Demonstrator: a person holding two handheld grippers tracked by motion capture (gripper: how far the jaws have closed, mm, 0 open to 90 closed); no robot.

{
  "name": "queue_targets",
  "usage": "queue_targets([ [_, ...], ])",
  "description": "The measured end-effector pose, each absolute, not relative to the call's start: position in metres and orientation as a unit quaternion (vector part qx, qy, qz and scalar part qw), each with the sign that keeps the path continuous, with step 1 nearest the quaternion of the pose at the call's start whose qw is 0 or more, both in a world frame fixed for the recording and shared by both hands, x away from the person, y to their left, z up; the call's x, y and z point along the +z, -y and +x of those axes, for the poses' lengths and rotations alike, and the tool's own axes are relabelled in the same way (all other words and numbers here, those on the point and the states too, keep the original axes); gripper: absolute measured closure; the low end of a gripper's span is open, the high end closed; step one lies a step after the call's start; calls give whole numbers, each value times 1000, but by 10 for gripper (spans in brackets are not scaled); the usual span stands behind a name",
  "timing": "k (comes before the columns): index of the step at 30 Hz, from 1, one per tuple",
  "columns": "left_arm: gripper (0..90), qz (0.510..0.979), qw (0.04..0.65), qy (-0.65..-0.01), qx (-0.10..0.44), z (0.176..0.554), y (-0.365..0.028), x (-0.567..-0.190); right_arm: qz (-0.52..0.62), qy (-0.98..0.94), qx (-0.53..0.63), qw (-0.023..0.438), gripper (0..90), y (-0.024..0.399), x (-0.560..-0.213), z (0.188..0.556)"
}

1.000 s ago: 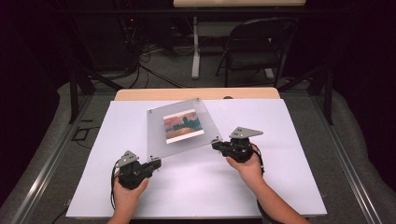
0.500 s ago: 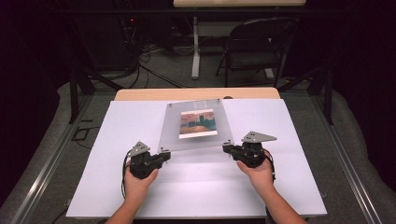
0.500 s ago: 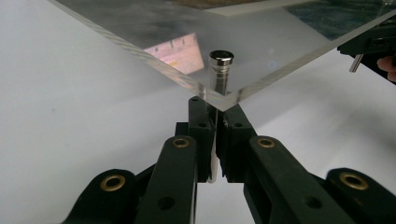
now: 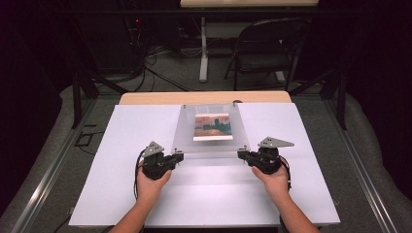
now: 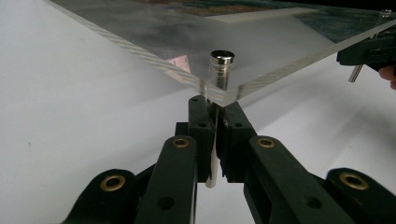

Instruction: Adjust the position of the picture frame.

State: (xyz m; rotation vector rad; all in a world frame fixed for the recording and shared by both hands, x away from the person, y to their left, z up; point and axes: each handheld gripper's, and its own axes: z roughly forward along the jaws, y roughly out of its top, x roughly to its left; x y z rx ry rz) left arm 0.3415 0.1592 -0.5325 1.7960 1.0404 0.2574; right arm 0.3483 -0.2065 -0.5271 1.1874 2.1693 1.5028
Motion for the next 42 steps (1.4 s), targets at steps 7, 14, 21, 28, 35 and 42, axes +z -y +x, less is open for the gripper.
queue_targets([
  [7,851,749,490,-433,107,342,-160,-536,404,-751,508,120,850,204,-533,349],
  [14,852,754,481,-433,108,341,-161,-539,404,-755,504,116,849,204,-538,349],
  [21,853,759,473,-435,108,337,-167,-541,396,-762,501,110,849,197,-541,349],
  [28,851,767,460,-434,105,337,-167,-547,396,-770,489,106,847,195,-547,350],
  [35,846,774,445,-439,101,340,-166,-554,399,-777,474,109,845,192,-554,352],
  [42,835,774,435,-450,94,343,-166,-560,399,-790,453,111,843,186,-564,352],
])
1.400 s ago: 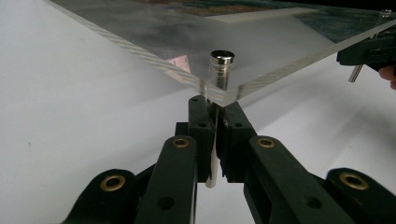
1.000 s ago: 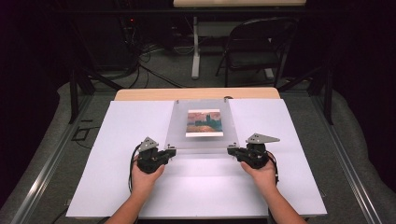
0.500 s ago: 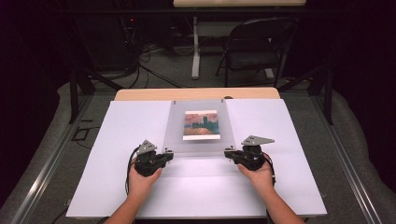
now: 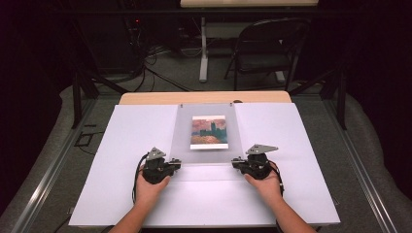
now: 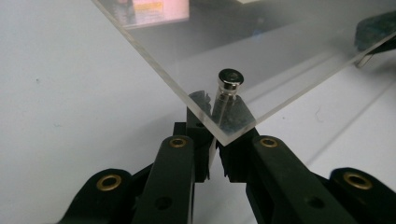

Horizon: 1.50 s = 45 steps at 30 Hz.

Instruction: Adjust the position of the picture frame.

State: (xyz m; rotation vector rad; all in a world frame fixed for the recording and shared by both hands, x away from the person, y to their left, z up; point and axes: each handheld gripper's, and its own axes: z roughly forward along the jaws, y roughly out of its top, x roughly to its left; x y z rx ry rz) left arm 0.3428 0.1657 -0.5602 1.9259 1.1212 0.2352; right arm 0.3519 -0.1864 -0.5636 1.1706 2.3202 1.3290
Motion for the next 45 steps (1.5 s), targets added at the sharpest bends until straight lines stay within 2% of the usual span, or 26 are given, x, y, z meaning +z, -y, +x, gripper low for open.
queue_targets([
  [8,828,772,435,-453,100,341,-165,-561,401,-785,457,116,829,186,-564,351],
  [11,804,770,436,-454,106,340,-163,-560,401,-783,460,117,786,186,-562,350],
  [16,650,765,445,-450,115,339,-160,-561,397,-784,459,126,639,184,-562,350],
  [17,613,765,445,-450,115,339,-160,-561,397,-784,459,126,639,184,-562,350],
  [18,572,762,452,-448,121,339,-160,-562,399,-784,457,131,553,184,-562,350],
  [21,476,764,453,-442,126,339,-159,-563,402,-783,456,132,507,184,-562,351],
  [22,461,768,452,-436,131,338,-158,-564,400,-783,456,137,464,184,-562,351],
  [25,414,771,453,-429,133,337,-159,-563,396,-789,445,148,415,183,-560,349],
  [30,373,777,447,-426,121,328,-164,-559,394,-789,447,148,397,188,-555,342],
  [38,373,772,461,-417,130,308,-193,-548,390,-778,463,172,399,216,-538,314],
  [45,369,761,487,-404,145,296,-213,-537,381,-769,483,175,475,234,-530,299],
])
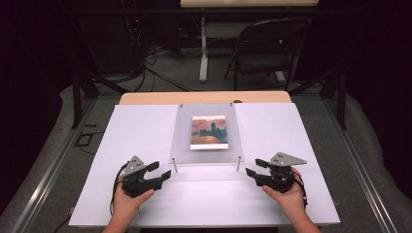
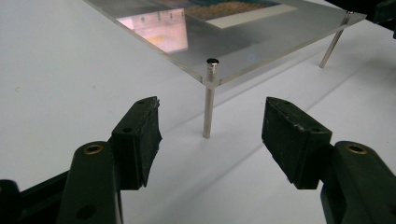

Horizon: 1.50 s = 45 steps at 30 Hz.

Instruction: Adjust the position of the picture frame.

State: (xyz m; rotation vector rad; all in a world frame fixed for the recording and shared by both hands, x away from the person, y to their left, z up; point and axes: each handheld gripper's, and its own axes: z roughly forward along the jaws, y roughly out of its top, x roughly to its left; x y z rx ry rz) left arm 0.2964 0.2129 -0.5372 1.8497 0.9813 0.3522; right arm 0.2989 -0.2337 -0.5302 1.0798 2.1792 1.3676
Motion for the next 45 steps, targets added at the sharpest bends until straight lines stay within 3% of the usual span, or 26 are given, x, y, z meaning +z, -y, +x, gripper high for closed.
queue_targets([
  [13,375,740,514,-413,133,303,-227,-524,385,-758,497,174,452,241,-523,303],
  [22,404,739,513,-407,159,341,-224,-499,426,-732,507,163,349,241,-506,338],
  [29,405,724,533,-401,176,380,-222,-476,436,-706,529,176,368,240,-483,377],
  [36,405,695,556,-428,157,417,-222,-469,431,-710,523,191,490,235,-474,410],
  [45,404,686,542,-461,150,456,-210,-469,453,-695,523,196,469,227,-470,447],
])
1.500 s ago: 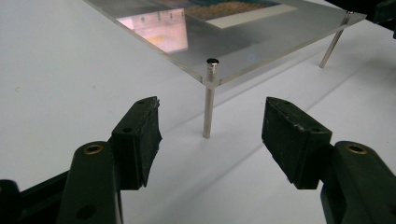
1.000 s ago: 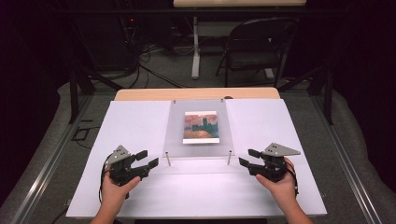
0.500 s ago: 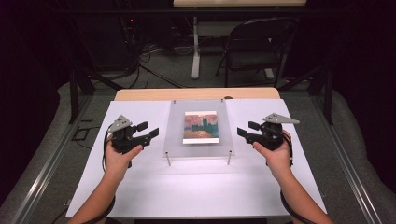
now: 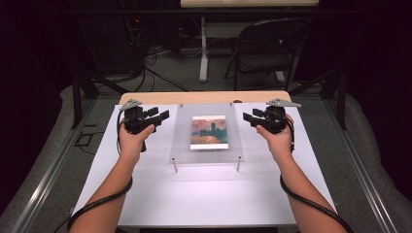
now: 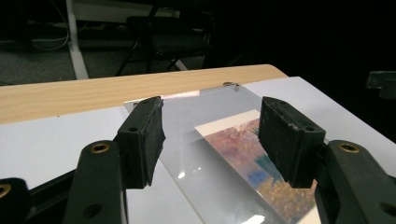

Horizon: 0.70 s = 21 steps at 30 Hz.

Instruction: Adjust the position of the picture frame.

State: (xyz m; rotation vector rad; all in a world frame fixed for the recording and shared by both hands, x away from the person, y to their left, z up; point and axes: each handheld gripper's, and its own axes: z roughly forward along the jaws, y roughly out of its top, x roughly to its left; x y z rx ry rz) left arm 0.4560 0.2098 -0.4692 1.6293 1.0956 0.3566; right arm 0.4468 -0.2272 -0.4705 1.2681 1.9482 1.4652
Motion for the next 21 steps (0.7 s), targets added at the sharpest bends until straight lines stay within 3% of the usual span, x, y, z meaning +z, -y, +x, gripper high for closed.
queue_targets([
  [10,396,666,532,-509,119,488,-200,-496,509,-662,523,172,445,213,-489,482],
  [21,393,659,509,-546,96,500,-191,-532,523,-672,500,156,415,195,-522,492],
])
